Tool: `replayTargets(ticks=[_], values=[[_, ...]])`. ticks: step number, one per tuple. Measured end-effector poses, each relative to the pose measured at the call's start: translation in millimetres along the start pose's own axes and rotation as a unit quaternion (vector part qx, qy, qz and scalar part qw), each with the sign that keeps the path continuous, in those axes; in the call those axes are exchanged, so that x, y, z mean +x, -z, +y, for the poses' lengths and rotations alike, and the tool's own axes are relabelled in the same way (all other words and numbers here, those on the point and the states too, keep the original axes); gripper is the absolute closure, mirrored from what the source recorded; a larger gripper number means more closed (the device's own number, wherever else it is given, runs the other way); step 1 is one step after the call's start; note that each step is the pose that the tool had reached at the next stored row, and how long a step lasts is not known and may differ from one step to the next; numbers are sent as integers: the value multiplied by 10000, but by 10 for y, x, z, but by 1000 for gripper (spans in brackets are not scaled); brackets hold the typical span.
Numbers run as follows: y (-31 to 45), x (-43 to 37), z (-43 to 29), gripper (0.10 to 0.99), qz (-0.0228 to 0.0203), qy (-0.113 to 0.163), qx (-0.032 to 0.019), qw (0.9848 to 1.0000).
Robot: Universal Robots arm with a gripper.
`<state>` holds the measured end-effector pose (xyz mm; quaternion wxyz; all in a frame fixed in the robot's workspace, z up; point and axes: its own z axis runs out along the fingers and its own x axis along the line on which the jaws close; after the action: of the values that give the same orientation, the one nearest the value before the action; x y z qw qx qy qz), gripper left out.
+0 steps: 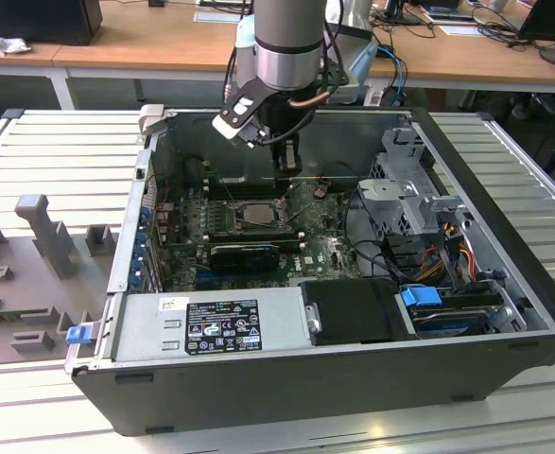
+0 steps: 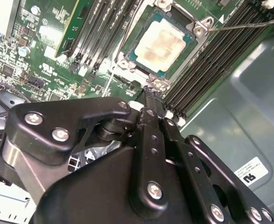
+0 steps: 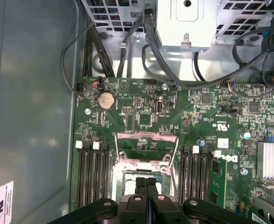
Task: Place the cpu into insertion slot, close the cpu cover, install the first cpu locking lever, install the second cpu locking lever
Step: 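Close the cpu cover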
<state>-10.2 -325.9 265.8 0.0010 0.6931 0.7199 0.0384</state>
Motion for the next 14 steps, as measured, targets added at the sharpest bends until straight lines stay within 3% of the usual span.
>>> replayTargets(ticks=[9, 13, 14], values=[[-4, -3, 67, 980, 0, -1, 8, 10000], [43, -1, 80, 980, 6, -1, 15, 10000], [42, -3, 126, 980, 6, -2, 36, 10000]])
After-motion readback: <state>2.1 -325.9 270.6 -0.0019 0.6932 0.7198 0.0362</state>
